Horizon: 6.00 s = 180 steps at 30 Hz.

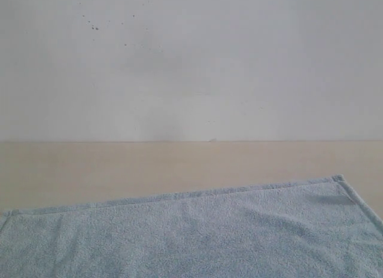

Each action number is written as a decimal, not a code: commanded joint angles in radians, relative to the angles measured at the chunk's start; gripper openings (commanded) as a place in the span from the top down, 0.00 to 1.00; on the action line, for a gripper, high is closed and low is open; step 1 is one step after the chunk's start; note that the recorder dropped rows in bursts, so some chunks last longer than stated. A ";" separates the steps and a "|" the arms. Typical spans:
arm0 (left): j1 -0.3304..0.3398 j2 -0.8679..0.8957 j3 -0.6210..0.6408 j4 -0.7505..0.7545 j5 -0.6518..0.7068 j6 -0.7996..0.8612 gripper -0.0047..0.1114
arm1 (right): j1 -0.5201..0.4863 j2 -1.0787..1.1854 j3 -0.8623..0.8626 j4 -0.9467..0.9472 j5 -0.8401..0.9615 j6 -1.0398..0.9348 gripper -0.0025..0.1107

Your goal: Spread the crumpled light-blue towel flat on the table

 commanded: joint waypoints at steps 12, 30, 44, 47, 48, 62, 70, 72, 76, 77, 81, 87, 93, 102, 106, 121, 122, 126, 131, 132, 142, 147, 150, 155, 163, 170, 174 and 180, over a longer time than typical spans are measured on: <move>-0.003 -0.304 0.142 -0.007 -0.241 -0.065 0.92 | 0.227 -0.349 0.009 0.101 0.126 0.003 0.98; -0.003 -0.333 0.165 -0.007 -0.437 -0.065 0.92 | 0.229 -0.574 0.009 0.264 0.296 -0.074 0.98; -0.003 -0.333 0.165 -0.007 -0.437 -0.065 0.92 | 0.229 -0.574 0.009 0.885 0.286 -0.662 0.98; -0.003 -0.333 0.165 -0.007 -0.437 -0.065 0.92 | 0.229 -0.574 0.009 0.955 0.297 -0.717 0.98; -0.003 -0.333 0.165 -0.007 -0.437 -0.065 0.92 | 0.229 -0.574 0.009 0.954 0.315 -0.707 0.98; -0.003 -0.333 0.165 -0.007 -0.437 -0.063 0.92 | 0.227 -0.574 0.009 0.931 0.226 -0.706 0.98; -0.003 -0.333 0.165 -0.007 -0.437 -0.061 0.92 | 0.227 -0.574 0.009 0.908 0.226 -0.716 0.98; -0.003 -0.333 0.165 -0.007 -0.437 -0.061 0.92 | 0.227 -0.574 0.026 0.906 0.213 -0.733 0.98; -0.003 -0.333 0.165 -0.007 -0.437 -0.061 0.92 | 0.227 -0.574 0.116 0.803 0.154 -0.696 0.98; -0.003 -0.333 0.165 -0.007 -0.437 -0.061 0.92 | 0.227 -0.574 0.139 0.756 0.142 -0.658 0.98; -0.003 -0.333 0.165 -0.007 -0.437 -0.061 0.92 | 0.227 -0.574 0.249 0.485 0.064 -0.434 0.98; -0.003 -0.333 0.165 -0.007 -0.437 -0.061 0.92 | 0.227 -0.593 0.385 0.371 -0.105 -0.397 0.98; -0.003 -0.333 0.165 -0.007 -0.437 -0.061 0.92 | 0.227 -0.677 0.425 0.371 -0.145 -0.446 0.98; -0.003 -0.333 0.165 -0.007 -0.437 -0.061 0.92 | 0.227 -0.703 0.425 0.371 -0.078 -0.449 0.98; -0.003 -0.333 0.165 -0.007 -0.437 -0.061 0.92 | 0.227 -0.703 0.425 0.371 -0.078 -0.449 0.98; -0.003 -0.463 0.242 -0.007 -0.435 -0.061 0.92 | 0.227 -0.703 0.425 0.371 -0.080 -0.449 0.98; -0.003 -0.487 0.254 -0.004 -0.433 -0.061 0.92 | 0.227 -0.703 0.425 0.371 -0.080 -0.449 0.98; -0.003 -0.549 0.334 -0.008 -0.309 -0.061 0.92 | 0.227 -0.703 0.425 0.371 -0.092 -0.449 0.98; -0.003 -0.549 0.357 0.017 -0.244 -0.061 0.92 | 0.227 -0.703 0.425 0.371 -0.092 -0.449 0.98; 0.000 -0.549 0.357 0.020 -0.244 -0.061 0.92 | 0.227 -0.703 0.425 0.371 -0.092 -0.449 0.98; 0.014 -0.549 0.357 -0.194 -0.323 0.186 0.92 | 0.227 -0.703 0.425 0.371 -0.092 -0.449 0.98; 0.011 -0.549 0.357 -0.632 -0.392 0.732 0.92 | 0.227 -0.703 0.425 0.371 -0.092 -0.449 0.98; -0.002 -0.549 0.357 -0.772 -0.403 0.886 0.92 | 0.227 -0.703 0.425 0.371 -0.092 -0.449 0.98; -0.016 -0.549 0.357 -0.870 -0.377 0.974 0.92 | 0.227 -0.703 0.425 0.371 -0.092 -0.449 0.98; -0.028 -0.549 0.357 -1.127 -0.373 1.239 0.92 | 0.227 -0.703 0.425 0.371 -0.092 -0.449 0.98; -0.033 -0.549 0.357 -1.162 -0.369 1.309 0.92 | 0.227 -0.703 0.425 0.371 -0.092 -0.449 0.98; -0.033 -0.549 0.357 -1.215 -0.339 1.366 0.92 | 0.227 -0.703 0.425 0.371 -0.092 -0.449 0.98; -0.033 -0.549 0.357 -1.227 -0.334 1.419 0.92 | 0.227 -0.703 0.425 0.371 -0.092 -0.449 0.98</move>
